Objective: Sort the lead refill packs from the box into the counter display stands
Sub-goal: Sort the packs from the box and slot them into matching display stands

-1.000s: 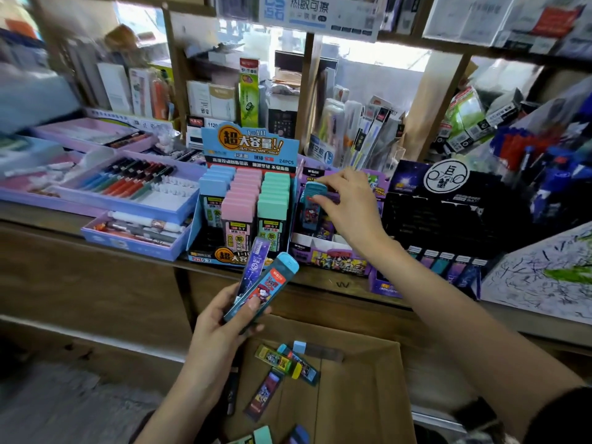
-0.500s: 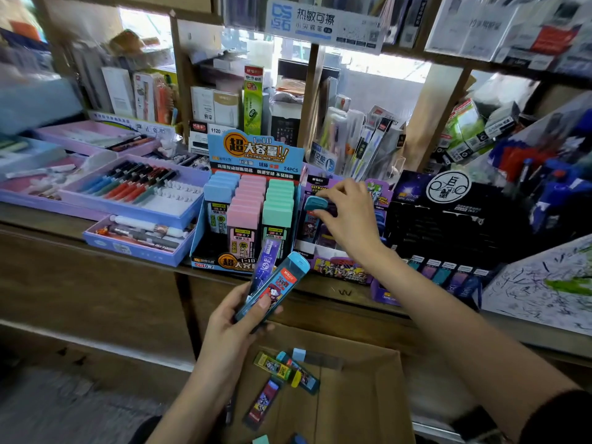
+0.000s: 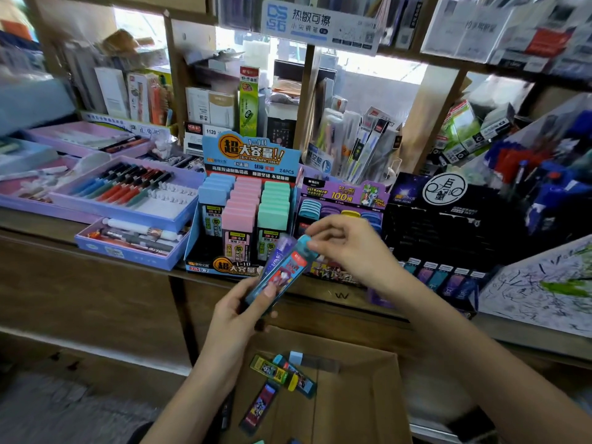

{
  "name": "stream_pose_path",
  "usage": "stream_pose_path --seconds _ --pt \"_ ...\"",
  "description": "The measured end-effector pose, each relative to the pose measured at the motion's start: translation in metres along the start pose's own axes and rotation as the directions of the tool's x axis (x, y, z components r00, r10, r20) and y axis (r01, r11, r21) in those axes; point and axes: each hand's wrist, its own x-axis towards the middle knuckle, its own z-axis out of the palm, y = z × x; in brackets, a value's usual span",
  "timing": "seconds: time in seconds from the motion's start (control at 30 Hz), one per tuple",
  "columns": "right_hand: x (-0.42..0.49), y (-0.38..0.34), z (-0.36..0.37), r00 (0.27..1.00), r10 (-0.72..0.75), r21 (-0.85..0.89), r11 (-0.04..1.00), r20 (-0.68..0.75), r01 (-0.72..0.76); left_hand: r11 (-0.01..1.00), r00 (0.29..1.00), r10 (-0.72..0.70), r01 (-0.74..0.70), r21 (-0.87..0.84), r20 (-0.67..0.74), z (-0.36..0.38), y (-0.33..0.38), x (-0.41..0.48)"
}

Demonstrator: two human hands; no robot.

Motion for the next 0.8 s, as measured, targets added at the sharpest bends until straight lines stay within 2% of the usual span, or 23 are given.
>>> stream_pose_path --seconds 0.1,0.17,0.23,0.3,0.37,0.47,0.53,0.63,0.8 --pt "0.019 -0.006 -0.025 0.98 -0.051 0.013 0.998 -0.195 0.055 0.994 0.999 0.041 -0.041 0.102 0.007 -0.008 -0.001 0.001" --pt "0.034 -0.009 -0.038 0.952 -0.105 -0.078 0.993 -0.286 0.086 0.989 0.999 0.031 -0.028 0.142 -0.015 -0.015 -0.002 0.002" --pt "0.046 -0.008 -0.042 0.939 -0.149 -0.202 0.975 -0.309 0.088 0.977 0.999 0.042 -0.037 0.212 -0.019 -0.021 -0.001 0.0" --pt "0.054 -0.005 -0.04 0.932 -0.211 -0.319 0.941 -0.295 0.112 0.956 0.997 0.082 -0.08 0.283 0.002 -0.027 0.003 -0.002" --pt "0.058 -0.002 -0.036 0.921 -0.284 -0.415 0.896 -0.268 0.156 0.944 0.992 0.118 -0.098 0.315 -0.047 -0.032 0.007 -0.004" --pt "0.058 0.003 -0.027 0.892 -0.397 -0.545 0.808 -0.218 0.226 0.974 0.974 0.107 -0.062 0.218 -0.202 -0.036 0.009 -0.004" --pt "0.058 0.007 -0.02 0.884 -0.441 -0.599 0.754 -0.157 0.269 0.989 0.968 0.088 -0.057 0.138 -0.234 -0.037 0.01 -0.004" --pt "0.061 0.016 -0.01 0.91 -0.403 -0.655 0.714 -0.096 0.247 0.986 0.979 0.121 -0.099 0.137 -0.165 -0.037 0.014 -0.006" --pt "0.067 0.019 -0.005 0.949 -0.304 -0.691 0.703 -0.076 0.17 0.982 0.986 0.127 -0.11 0.153 -0.108 -0.028 0.022 -0.004"
